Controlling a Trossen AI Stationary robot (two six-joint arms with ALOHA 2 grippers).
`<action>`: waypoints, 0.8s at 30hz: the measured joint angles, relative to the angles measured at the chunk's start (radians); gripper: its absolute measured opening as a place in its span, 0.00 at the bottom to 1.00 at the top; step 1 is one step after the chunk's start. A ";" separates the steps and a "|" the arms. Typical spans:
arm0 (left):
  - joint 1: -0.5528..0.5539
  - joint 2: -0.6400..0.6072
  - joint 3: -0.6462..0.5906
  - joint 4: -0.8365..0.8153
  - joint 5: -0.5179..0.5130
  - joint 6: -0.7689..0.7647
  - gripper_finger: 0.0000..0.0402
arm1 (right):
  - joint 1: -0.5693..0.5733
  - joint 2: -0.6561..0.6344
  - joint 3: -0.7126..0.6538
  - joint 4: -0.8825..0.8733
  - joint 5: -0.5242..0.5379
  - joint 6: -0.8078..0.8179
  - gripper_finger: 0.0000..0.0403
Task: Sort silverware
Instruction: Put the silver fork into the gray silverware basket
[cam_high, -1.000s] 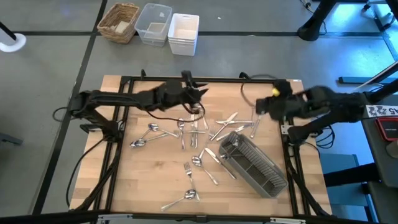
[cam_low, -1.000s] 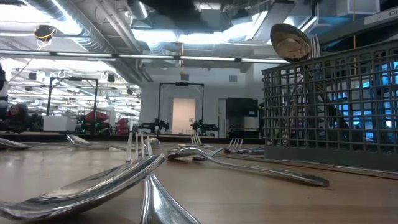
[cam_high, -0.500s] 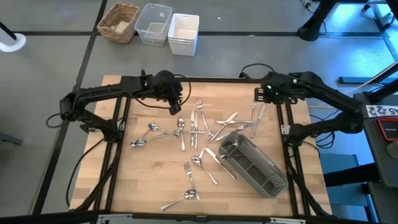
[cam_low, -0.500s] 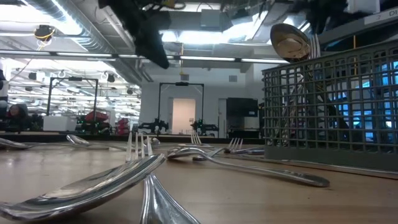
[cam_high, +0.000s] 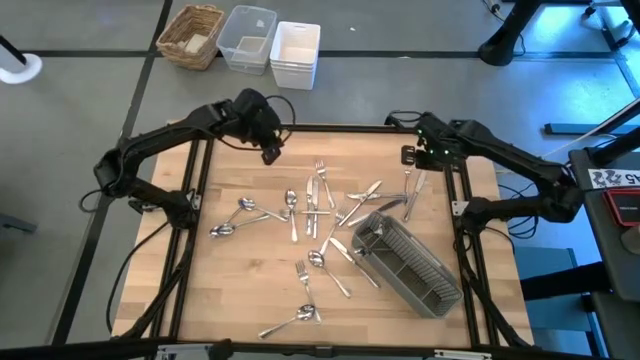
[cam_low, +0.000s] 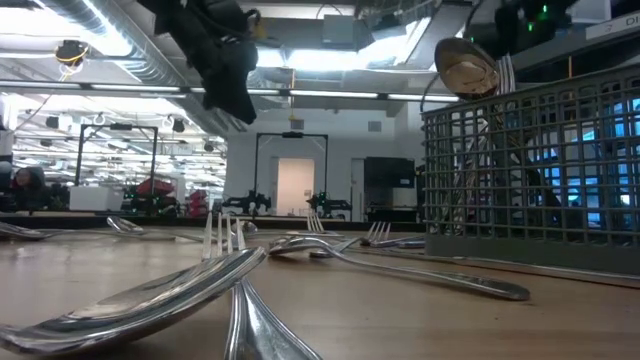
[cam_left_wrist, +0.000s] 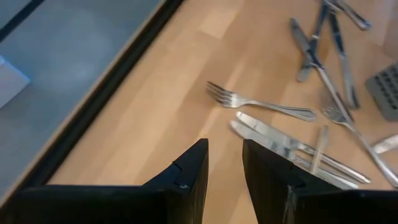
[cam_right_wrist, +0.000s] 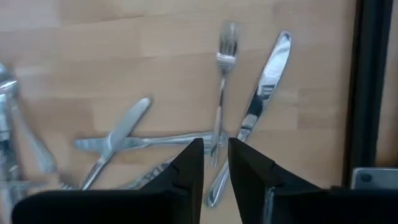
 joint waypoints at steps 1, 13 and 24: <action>0.017 0.000 0.000 0.000 0.000 0.004 0.23 | -0.011 0.000 -0.027 0.030 -0.011 0.000 0.19; 0.194 0.001 0.000 0.000 0.000 0.046 0.23 | -0.021 0.082 -0.226 0.318 -0.057 0.048 0.19; 0.278 0.001 0.000 0.000 0.010 0.046 0.23 | -0.020 0.230 -0.233 0.388 -0.015 0.047 0.19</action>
